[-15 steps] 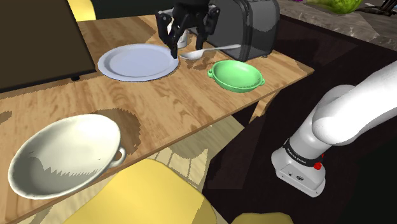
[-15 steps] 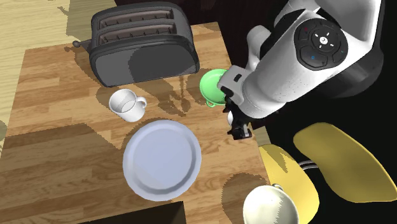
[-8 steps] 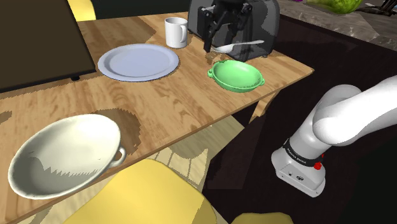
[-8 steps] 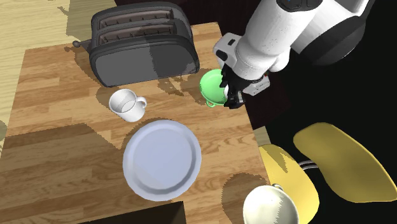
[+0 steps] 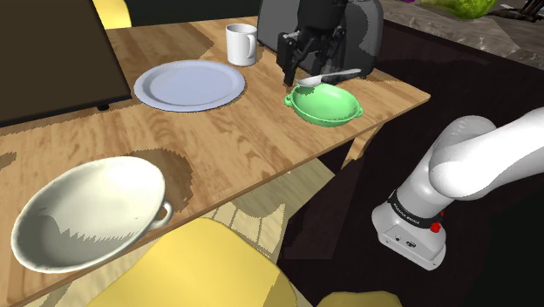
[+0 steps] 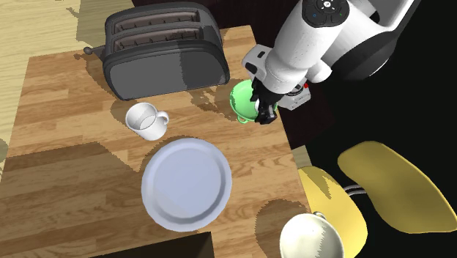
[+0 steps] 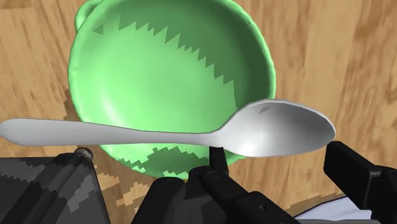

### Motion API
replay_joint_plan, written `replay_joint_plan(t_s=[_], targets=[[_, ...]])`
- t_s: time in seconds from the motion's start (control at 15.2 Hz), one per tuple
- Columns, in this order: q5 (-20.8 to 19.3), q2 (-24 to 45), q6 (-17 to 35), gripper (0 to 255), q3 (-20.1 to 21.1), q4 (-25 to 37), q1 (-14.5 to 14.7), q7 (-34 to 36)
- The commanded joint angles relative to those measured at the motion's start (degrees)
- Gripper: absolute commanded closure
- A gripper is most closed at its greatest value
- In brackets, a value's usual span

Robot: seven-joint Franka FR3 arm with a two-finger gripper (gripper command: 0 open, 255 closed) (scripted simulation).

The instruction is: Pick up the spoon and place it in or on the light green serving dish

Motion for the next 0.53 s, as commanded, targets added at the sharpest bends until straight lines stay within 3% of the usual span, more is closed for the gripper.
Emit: replay_joint_plan(t_s=[0.0,0.46], targets=[[0.3,-0.3,1.6,255,0.3,-1.8,0.2,0.2],[0.8,-0.7,6.0,255,1.0,-6.7,0.6,0.4]])
